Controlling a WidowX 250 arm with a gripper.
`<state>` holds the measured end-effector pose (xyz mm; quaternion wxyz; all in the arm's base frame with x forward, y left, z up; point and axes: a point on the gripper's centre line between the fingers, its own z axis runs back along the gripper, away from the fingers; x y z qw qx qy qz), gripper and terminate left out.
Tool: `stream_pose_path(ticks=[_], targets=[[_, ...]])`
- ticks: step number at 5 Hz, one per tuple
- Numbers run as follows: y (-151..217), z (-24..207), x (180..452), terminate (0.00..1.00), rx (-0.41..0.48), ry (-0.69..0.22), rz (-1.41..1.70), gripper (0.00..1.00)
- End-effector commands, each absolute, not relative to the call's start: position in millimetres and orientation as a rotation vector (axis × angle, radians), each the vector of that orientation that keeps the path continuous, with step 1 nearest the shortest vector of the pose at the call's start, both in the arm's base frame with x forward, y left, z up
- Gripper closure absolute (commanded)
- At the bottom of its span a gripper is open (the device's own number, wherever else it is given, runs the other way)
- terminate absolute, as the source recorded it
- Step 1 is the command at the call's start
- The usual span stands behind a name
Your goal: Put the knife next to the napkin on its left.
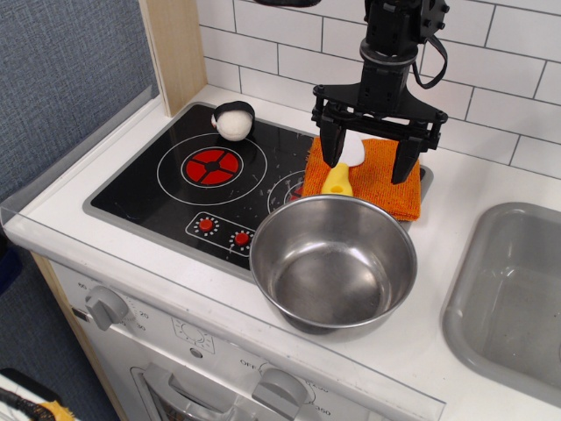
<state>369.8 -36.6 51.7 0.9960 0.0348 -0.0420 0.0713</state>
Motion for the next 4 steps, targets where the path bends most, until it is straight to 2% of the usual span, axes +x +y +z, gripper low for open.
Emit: stream_pose_path(ticks=[1,4], targets=[[-9.4,61.5,375.3,0.00,0.097,-0.104,0.191,0.00],[-11.7,40.0,375.1,0.00,0.067,-0.048,0.181,0.00]])
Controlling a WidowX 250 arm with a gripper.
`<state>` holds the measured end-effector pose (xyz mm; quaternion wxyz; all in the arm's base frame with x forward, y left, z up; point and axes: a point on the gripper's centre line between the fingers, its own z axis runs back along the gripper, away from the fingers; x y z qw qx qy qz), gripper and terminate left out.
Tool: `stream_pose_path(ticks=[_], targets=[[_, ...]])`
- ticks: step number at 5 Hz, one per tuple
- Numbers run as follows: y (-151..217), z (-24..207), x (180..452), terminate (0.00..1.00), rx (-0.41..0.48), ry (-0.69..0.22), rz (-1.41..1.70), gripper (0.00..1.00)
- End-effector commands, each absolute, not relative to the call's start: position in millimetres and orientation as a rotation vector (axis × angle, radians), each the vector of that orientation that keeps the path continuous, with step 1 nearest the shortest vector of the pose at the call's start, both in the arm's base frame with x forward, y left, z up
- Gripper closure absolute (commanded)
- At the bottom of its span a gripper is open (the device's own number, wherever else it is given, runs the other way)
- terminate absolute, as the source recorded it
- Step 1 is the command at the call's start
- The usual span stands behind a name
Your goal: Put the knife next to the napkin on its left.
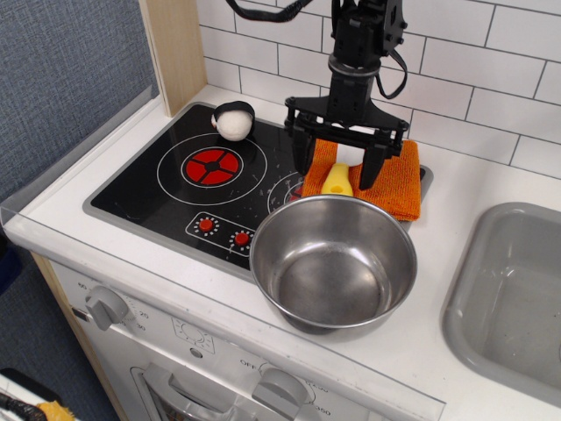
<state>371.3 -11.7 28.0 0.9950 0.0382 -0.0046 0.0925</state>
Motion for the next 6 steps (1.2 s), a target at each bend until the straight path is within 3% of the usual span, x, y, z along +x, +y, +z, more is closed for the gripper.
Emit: stream_pose_path(ticks=[1,6], targets=[[-13.7,38.7,374.6,0.00,0.067,-0.050,0.178,0.00],[-26.4,26.0,373.6,0.00,0.061,-0.009,0.171,0.00]])
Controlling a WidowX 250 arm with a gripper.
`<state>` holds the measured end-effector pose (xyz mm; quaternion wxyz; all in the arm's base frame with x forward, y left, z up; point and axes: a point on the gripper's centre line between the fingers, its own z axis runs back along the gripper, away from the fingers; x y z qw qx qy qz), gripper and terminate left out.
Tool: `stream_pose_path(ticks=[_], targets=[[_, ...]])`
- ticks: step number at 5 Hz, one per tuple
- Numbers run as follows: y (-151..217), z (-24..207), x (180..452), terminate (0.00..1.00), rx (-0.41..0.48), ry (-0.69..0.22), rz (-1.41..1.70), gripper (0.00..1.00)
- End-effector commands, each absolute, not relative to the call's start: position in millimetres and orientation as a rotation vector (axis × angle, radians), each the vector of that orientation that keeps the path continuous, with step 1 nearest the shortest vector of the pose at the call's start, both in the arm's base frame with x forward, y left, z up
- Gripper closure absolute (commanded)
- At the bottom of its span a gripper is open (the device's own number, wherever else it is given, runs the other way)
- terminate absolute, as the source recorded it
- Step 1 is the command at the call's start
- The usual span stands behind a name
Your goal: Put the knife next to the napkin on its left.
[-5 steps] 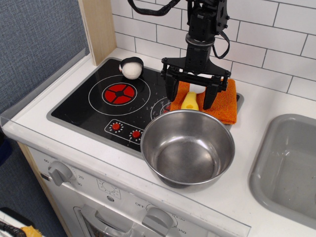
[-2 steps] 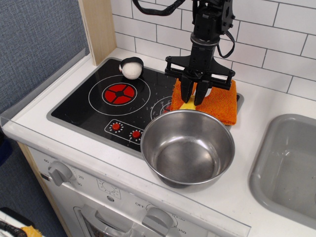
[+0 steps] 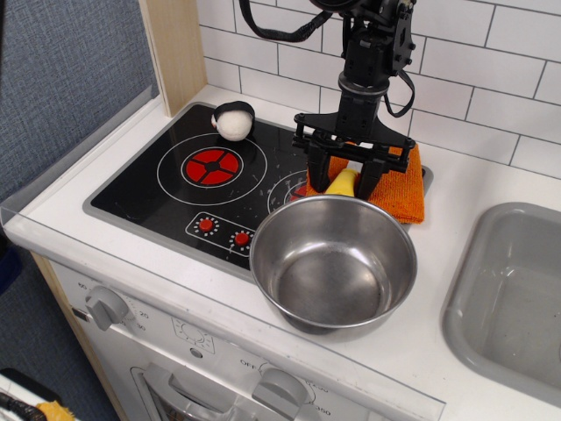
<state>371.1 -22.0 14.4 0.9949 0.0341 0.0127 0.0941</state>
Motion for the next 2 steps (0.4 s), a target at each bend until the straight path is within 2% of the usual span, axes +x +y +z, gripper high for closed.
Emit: stream_pose_path(ticks=[1,2], targets=[[-28.2,27.5,374.0,0.00,0.053,-0.026,0.158,1.00],[-31.1,36.5,373.3,0.00,0.055,-0.048,0.149,1.00]])
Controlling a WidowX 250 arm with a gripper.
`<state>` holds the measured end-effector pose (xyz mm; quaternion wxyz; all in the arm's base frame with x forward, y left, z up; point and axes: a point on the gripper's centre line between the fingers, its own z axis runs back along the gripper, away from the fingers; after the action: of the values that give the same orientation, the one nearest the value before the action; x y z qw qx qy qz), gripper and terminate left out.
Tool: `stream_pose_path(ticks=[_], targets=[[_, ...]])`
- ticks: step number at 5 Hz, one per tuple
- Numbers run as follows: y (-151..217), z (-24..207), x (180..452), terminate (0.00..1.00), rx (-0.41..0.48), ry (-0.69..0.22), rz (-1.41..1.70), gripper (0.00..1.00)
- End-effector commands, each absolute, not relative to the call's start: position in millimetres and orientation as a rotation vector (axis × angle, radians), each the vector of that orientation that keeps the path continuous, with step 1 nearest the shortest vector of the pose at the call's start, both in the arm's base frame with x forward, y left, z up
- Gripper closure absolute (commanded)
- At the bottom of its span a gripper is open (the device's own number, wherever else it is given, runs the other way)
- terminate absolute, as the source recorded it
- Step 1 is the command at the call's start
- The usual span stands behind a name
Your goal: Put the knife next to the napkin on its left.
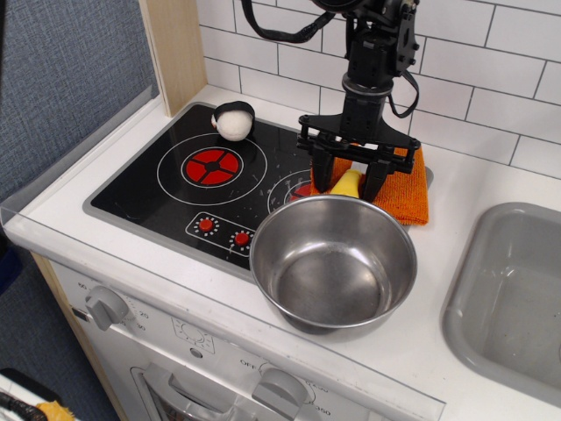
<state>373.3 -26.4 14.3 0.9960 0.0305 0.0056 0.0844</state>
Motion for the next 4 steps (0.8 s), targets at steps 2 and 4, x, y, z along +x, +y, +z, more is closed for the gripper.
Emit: stream_pose_path(ticks=[2,4], targets=[[-31.0,47.6,368.0,0.00,0.056,-0.074,0.153,1.00],[-19.7,87.3,367.1,0.00,0.038,-0.178,0.189,1.00]])
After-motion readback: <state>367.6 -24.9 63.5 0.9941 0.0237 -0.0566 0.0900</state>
